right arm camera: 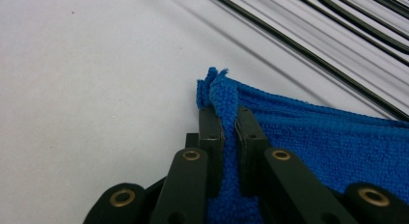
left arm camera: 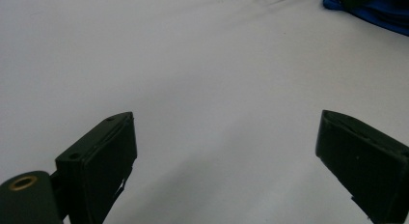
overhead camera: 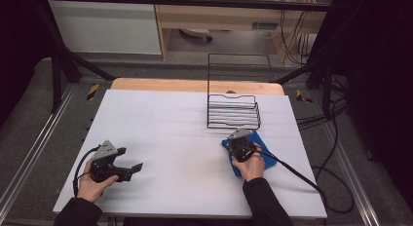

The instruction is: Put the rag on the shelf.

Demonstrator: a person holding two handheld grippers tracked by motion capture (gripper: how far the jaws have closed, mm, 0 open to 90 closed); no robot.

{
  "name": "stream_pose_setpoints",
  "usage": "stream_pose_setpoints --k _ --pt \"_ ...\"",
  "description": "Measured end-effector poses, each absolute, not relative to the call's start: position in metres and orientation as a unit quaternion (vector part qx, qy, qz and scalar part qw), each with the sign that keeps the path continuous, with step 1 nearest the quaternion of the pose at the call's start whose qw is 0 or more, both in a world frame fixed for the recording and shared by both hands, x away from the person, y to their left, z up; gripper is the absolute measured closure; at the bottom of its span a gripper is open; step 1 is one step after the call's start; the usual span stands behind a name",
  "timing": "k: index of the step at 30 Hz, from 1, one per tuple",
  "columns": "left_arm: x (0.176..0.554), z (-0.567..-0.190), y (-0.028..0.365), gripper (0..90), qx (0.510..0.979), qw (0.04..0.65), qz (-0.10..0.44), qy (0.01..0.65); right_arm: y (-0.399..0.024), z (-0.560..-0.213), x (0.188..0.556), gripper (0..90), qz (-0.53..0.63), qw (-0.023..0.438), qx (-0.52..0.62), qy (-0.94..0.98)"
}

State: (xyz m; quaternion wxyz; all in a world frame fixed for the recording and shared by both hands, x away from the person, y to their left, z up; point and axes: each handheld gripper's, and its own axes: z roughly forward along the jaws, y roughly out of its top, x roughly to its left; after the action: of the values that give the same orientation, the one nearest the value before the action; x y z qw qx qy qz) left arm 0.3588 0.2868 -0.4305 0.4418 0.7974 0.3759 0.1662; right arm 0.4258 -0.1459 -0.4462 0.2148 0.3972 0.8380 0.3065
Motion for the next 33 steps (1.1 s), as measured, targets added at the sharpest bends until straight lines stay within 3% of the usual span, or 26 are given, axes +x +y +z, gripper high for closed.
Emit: stream_pose_setpoints --k 10,17,29,30,33 --pt "0.359 -0.43 0.286 7.5 0.797 0.442 0.166 0.375 -0.148 -0.423 0.411 85.5 0.376 0.164 0.367 0.835" --pt "0.359 -0.43 0.286 7.5 0.797 0.442 0.166 0.376 -0.113 -0.413 0.389 85.3 0.403 0.114 0.288 0.861" --pt "0.359 -0.43 0.286 7.4 0.797 0.441 0.165 0.378 -0.065 -0.425 0.359 84.2 0.407 0.026 0.202 0.891" --pt "0.359 -0.43 0.286 7.5 0.796 0.442 0.164 0.379 -0.063 -0.427 0.359 83.1 0.405 0.02 0.198 0.892" --pt "0.359 -0.43 0.286 7.4 0.798 0.441 0.165 0.377 -0.062 -0.432 0.36 62.0 0.412 0.018 0.202 0.888"
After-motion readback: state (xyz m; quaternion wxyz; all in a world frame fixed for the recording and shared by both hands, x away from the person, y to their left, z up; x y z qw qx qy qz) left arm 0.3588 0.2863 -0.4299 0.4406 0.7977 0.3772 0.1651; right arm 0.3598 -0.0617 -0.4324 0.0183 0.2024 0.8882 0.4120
